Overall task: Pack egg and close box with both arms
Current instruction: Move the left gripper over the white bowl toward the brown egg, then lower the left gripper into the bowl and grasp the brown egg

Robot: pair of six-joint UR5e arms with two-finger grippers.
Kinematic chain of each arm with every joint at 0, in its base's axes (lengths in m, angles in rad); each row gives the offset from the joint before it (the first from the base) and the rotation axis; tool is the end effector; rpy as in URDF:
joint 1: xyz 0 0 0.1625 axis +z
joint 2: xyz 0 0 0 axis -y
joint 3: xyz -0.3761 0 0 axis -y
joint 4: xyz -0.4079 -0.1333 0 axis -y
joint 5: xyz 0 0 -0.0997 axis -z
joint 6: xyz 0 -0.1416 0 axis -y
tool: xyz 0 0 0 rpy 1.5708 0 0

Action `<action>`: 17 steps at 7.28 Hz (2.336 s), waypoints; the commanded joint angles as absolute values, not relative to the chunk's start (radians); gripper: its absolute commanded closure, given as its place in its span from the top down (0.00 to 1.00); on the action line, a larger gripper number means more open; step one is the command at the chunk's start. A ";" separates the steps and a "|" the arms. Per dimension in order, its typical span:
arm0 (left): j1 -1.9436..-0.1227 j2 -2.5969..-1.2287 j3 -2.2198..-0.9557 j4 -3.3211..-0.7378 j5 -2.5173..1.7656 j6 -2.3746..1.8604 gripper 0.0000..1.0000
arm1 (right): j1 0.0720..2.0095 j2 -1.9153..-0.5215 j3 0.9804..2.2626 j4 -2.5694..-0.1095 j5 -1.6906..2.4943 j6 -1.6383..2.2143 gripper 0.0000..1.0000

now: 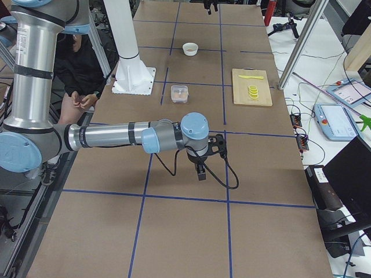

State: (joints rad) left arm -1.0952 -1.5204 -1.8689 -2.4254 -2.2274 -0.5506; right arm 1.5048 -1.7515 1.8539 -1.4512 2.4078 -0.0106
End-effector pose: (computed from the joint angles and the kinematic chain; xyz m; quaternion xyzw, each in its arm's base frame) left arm 0.1972 -0.4852 0.3998 0.2970 0.4826 0.1385 0.8122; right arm -0.0020 -0.4572 0.5613 0.0900 -0.4065 -0.0798 0.9057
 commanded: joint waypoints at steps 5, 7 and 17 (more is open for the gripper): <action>-0.685 -1.522 -1.968 -2.309 -1.869 -1.054 0.76 | 1.505 -1.758 1.845 -1.451 2.407 -0.012 1.00; -0.615 -1.522 -1.973 -2.260 -1.814 -1.089 0.73 | 1.505 -1.758 1.842 -1.451 2.408 -0.012 1.00; -0.470 -1.575 -1.893 -2.263 -1.738 -1.203 0.67 | 1.505 -1.758 1.829 -1.450 2.407 -0.017 1.00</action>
